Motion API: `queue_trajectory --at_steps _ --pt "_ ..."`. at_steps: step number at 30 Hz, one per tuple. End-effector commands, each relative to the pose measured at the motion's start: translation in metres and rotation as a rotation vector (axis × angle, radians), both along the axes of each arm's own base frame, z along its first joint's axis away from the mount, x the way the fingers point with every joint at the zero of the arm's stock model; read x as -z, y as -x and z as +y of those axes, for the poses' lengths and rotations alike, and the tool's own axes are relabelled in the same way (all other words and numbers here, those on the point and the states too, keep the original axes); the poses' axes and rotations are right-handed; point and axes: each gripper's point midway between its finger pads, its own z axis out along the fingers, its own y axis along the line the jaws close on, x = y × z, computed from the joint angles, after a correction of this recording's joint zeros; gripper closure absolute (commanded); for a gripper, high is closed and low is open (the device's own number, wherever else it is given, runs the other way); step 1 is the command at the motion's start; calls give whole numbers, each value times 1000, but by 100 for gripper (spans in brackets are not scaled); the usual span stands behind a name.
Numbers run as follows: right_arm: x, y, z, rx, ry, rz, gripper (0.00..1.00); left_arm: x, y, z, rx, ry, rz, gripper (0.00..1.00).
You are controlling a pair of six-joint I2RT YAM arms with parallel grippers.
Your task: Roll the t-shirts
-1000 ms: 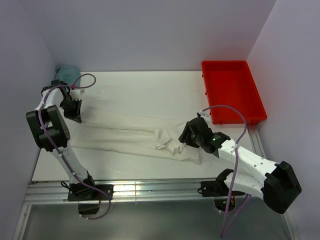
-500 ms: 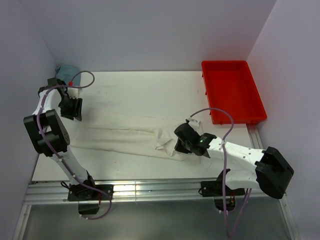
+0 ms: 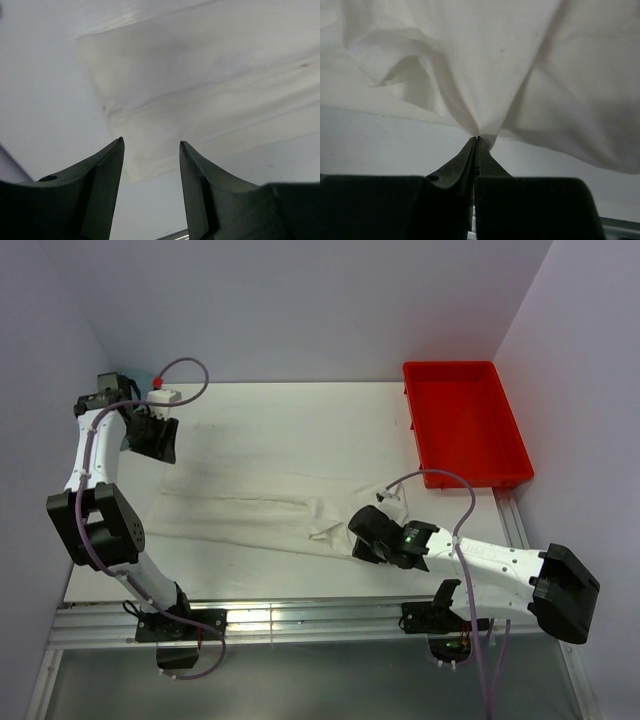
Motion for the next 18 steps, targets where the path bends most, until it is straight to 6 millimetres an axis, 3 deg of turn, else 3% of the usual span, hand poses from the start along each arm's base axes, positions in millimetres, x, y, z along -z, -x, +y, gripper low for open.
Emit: queue_trajectory --at_steps 1,10,11,13,18 --pt "12 11 -11 68 30 26 99 -15 16 -47 181 107 1 46" --pt "30 27 -15 105 91 68 96 -7 40 -141 461 282 67 48" --pt "29 26 -15 110 95 69 94 -6 45 -160 514 293 76 48" --pt "29 27 -14 114 105 70 89 6 50 -171 553 295 106 49" --pt "16 22 -11 132 118 44 66 22 70 -204 664 320 168 48"
